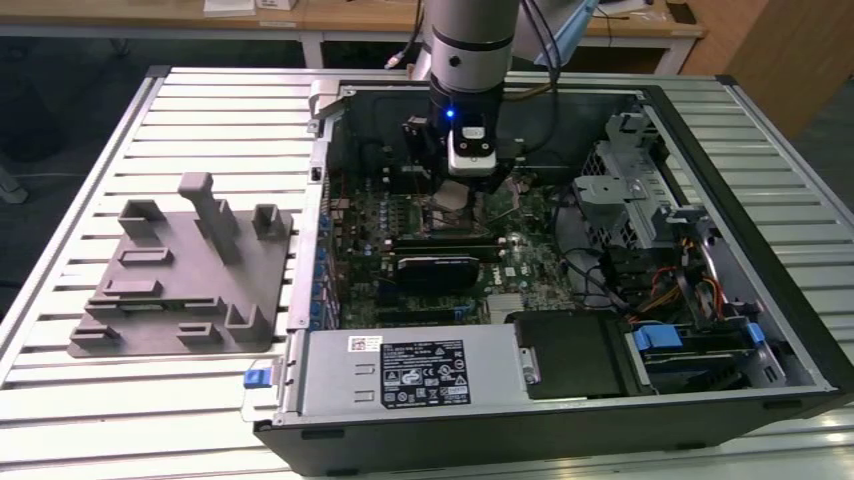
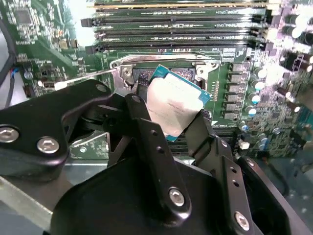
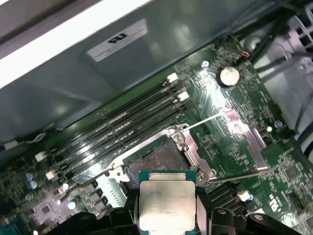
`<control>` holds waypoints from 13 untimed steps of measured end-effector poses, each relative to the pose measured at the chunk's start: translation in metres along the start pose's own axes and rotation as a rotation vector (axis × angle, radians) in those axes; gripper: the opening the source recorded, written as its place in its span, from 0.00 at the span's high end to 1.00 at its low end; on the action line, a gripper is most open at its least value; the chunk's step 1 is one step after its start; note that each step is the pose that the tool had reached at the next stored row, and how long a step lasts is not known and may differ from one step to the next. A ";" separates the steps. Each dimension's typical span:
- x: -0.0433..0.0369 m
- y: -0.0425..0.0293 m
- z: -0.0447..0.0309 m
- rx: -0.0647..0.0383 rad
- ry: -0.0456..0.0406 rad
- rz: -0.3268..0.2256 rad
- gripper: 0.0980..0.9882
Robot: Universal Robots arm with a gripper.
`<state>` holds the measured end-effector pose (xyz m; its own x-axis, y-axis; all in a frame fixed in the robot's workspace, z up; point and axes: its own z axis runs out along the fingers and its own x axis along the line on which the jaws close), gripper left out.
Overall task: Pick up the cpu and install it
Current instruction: 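Place the cpu into insertion slot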
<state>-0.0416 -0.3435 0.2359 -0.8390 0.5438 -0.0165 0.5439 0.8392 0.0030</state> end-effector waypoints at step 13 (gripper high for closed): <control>0.0000 0.0000 0.0004 0.003 -0.0007 0.192 0.50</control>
<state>-0.0416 -0.3435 0.2355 -0.7196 0.6941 -0.0166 0.6942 0.7198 0.0029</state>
